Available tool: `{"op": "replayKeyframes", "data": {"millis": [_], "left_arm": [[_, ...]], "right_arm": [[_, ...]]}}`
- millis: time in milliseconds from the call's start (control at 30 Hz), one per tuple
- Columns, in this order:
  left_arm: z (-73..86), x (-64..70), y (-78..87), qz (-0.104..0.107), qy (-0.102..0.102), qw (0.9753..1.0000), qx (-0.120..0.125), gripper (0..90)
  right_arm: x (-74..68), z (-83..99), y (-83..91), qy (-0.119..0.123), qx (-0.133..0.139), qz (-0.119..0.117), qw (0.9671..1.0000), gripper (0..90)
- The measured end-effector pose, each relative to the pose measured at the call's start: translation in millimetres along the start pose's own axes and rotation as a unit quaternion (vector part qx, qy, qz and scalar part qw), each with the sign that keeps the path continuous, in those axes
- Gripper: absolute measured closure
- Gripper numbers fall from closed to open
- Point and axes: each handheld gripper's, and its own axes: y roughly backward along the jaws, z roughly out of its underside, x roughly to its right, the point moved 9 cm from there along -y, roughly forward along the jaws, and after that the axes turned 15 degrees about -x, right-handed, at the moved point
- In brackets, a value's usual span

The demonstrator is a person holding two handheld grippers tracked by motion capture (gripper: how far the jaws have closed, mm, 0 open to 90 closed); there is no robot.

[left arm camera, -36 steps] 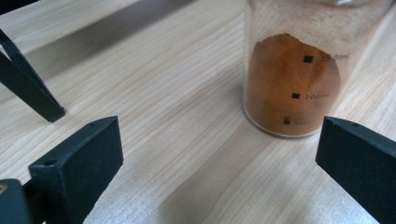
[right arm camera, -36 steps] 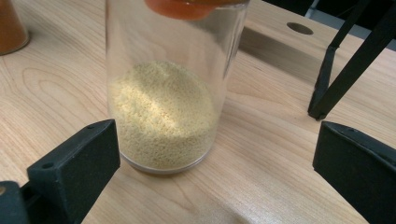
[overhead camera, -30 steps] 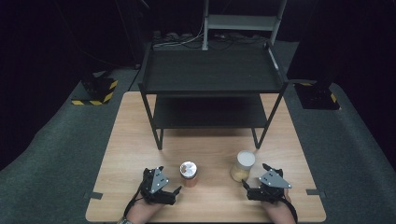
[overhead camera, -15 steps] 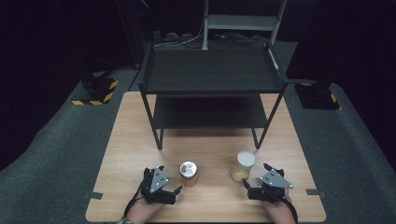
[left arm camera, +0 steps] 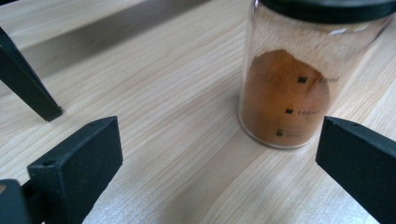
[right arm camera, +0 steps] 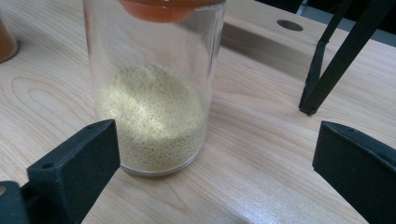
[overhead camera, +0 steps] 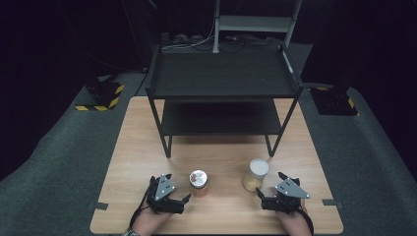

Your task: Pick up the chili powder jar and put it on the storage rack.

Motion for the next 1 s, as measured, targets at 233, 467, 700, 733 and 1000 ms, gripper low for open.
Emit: {"op": "replayKeyframes", "data": {"millis": [233,467,700,733,1000], "left_arm": [[-3.9,-0.1,7.3,0.006,-0.001,0.9998,0.021,0.9],[-7.6,6.5,13.6,0.02,0.023,0.9977,0.061,0.9],[-16.5,8.9,21.1,0.023,0.002,0.9975,0.067,0.7],[-17.5,9.1,21.5,0.029,0.005,0.9971,0.071,0.7],[-26.5,13.4,22.7,0.041,0.013,0.9942,0.098,0.5]], "right_arm": [[0.3,0.0,0.0,-0.001,0.0,-0.001,1.0,0.1],[0.4,0.0,0.0,-0.001,0.0,-0.001,1.0,0.1],[0.6,0.0,0.0,-0.001,0.0,-0.002,1.0,0.1],[0.8,0.0,0.0,-0.002,0.0,-0.003,1.0,0.1],[1.4,-0.1,-0.1,-0.002,0.0,-0.005,1.0,0.1]]}}
